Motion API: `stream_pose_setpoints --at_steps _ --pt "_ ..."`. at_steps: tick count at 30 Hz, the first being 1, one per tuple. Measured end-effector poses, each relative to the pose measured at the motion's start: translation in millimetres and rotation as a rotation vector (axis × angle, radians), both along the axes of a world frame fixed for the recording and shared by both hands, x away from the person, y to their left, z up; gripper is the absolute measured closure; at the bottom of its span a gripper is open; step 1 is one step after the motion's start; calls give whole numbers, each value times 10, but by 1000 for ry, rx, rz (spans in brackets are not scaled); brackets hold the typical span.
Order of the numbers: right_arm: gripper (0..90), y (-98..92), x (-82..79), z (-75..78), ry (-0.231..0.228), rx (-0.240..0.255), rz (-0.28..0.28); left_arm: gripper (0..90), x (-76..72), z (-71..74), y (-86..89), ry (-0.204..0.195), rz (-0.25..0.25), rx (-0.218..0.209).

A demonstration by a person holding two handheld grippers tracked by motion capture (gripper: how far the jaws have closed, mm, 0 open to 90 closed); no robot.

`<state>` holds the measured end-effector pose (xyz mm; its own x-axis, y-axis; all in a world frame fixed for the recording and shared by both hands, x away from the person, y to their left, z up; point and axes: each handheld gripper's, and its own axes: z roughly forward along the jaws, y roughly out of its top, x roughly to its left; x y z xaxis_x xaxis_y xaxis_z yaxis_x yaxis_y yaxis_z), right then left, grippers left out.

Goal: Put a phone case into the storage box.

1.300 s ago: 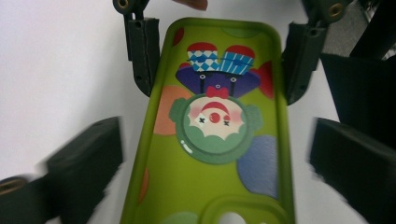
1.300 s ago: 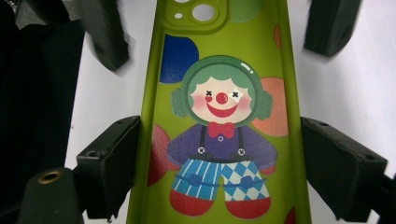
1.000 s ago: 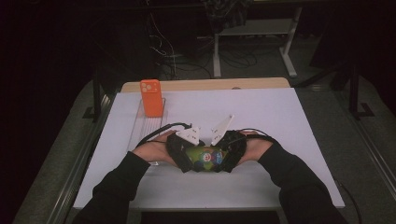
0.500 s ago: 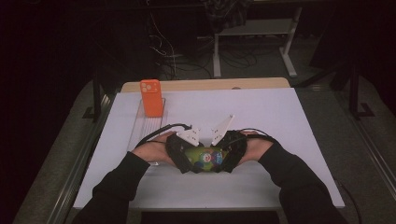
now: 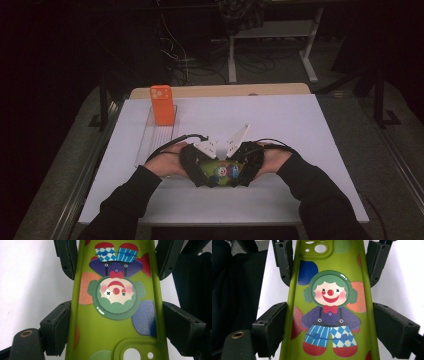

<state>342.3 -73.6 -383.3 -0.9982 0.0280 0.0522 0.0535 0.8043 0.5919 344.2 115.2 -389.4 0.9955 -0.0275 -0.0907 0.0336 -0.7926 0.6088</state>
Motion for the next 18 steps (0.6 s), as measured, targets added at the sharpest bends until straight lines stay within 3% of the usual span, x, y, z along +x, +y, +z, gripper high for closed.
stream_pose_setpoints --at_steps 3,5,8,12,16,18 --pt "108 -23 6 -30 16 15 -15 161 -5 -6 8 -5 19 -7" --pt "51 -54 31 -36 53 22 -30 161 -6 -2 16 -11 37 -4" --pt "6 -115 54 -17 51 42 -65 161 7 20 34 -36 55 -2" --pt "0 -253 65 55 54 72 -156 161 33 34 75 -50 102 11" --pt "0 -410 94 97 14 134 -258 161 30 38 96 -48 199 -9" --pt "0 -472 86 100 21 142 -313 161 33 40 114 -55 242 -10"
